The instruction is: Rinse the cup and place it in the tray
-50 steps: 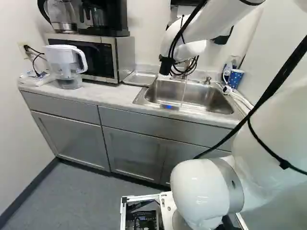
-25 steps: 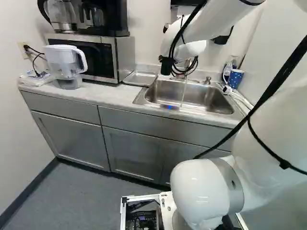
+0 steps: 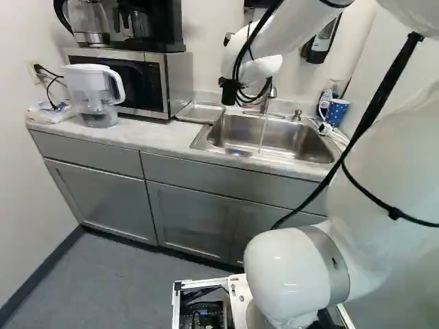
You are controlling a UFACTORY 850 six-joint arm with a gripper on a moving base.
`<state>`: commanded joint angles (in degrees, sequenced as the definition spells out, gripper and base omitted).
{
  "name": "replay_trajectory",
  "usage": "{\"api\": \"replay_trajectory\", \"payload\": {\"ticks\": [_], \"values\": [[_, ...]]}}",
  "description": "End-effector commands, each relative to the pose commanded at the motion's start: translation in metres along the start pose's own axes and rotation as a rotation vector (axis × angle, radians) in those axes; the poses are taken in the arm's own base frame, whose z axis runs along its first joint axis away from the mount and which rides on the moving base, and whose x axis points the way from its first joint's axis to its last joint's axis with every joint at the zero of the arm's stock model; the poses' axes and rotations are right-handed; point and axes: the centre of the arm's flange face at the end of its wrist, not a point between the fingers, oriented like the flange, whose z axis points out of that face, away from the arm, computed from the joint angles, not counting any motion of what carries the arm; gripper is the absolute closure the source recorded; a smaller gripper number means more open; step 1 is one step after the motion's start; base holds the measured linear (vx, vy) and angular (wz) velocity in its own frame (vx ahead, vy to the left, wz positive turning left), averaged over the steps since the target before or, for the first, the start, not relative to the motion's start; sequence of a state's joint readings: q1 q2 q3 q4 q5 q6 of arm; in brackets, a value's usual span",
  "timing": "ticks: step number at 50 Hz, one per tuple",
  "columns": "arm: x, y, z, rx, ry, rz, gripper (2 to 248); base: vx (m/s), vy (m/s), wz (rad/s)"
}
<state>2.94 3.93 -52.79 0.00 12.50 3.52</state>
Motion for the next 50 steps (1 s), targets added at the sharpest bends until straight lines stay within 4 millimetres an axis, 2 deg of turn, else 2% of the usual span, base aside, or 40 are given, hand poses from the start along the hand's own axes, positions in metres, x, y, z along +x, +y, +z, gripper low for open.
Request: {"api": "replay_trajectory", "payload": {"ticks": [25, 50], "values": [[0.013, -0.031, 0.041, 0.051, -0.005, -0.020, 126, 0.000, 0.000, 0.000], [0.005, -0.055, 0.094, 0.085, -0.028, -0.034, 126, 0.000, 0.000, 0.000]]}}
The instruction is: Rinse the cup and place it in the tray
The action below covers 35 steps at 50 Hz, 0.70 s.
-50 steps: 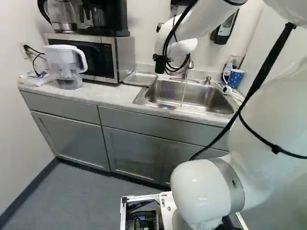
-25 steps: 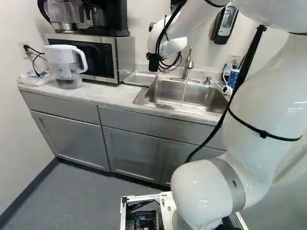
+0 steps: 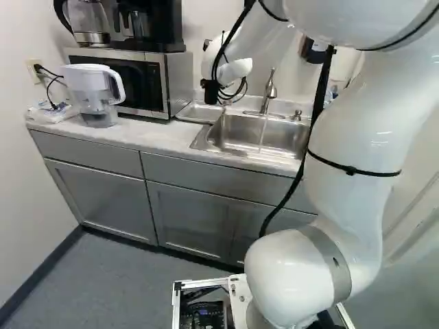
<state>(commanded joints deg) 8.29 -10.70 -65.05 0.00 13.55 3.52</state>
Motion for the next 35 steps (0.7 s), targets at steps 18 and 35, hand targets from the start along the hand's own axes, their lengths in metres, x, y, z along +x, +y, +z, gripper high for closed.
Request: {"api": "replay_trajectory", "payload": {"ticks": [18, 35], "values": [[-0.015, 0.001, 0.011, 0.000, -0.005, 0.000, 126, 0.000, 0.000, 0.000], [-0.027, 0.002, 0.021, -0.005, 0.014, 0.018, 126, 0.000, 0.000, 0.000]]}}
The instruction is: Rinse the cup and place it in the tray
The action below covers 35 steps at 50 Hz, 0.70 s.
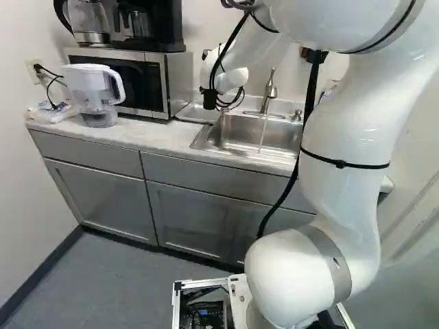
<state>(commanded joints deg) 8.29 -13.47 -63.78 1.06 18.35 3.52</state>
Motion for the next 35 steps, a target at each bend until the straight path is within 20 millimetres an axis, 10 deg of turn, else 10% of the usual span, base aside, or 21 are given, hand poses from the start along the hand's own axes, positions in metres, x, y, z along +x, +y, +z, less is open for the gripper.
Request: {"api": "replay_trajectory", "payload": {"ticks": [35], "values": [[-0.027, 0.003, 0.017, -0.010, -0.009, 0.022, 126, 0.000, 0.000, 0.000]]}}
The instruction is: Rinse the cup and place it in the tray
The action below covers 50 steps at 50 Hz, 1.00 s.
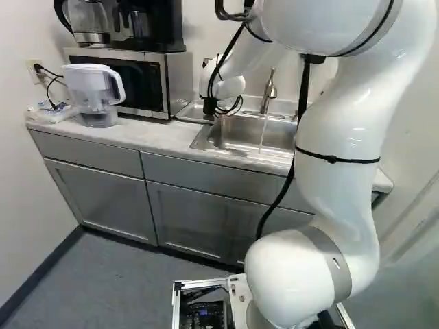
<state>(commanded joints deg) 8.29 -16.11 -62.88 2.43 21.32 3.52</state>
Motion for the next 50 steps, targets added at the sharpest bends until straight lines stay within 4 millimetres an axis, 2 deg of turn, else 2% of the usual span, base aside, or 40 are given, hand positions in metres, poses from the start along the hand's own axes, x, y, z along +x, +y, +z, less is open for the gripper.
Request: {"api": "replay_trajectory", "payload": {"ticks": [9, 10, 15, 16, 20, 21, 25, 26, 30, 31, 50], "values": [[0.0000, 0.0000, 0.0000, 0.000, 0.000, 0.000, 126, 0.000, 0.000, 0.000], [0.0000, 0.0000, 0.0000, 0.000, 0.000, 0.000, 113, 0.000, 0.000, 0.000], [0.0000, 0.0000, 0.0000, 0.000, 0.000, 0.000, 113, 0.000, 0.000, 0.000], [0.0000, 0.0000, 0.0000, 0.000, 0.000, 0.000, 80, 0.000, 0.000, 0.000], [0.0000, 0.0000, 0.0000, 0.000, 0.000, 0.000, 80, 0.000, 0.000, 0.000], [0.0000, 0.0000, 0.0000, 0.000, 0.000, 0.000, 46, 0.000, 0.000, 0.000], [0.0000, 0.0000, 0.0000, 0.000, 0.000, 0.000, 46, 0.000, 0.000, 0.000], [0.0000, 0.0000, 0.0000, 0.000, 0.000, 0.000, 10, 0.000, 0.000, 0.000], [0.0000, 0.0000, 0.0000, 0.000, 0.000, 0.000, 10, 0.000, 0.000, 0.000], [0.0000, 0.0000, 0.0000, 0.000, 0.000, 0.000, 3, 0.000, 0.000, 0.000], [0.0093, -0.0009, -0.0054, 0.002, 0.018, 0.000, 3, 0.000, 0.000, 0.000]]}}
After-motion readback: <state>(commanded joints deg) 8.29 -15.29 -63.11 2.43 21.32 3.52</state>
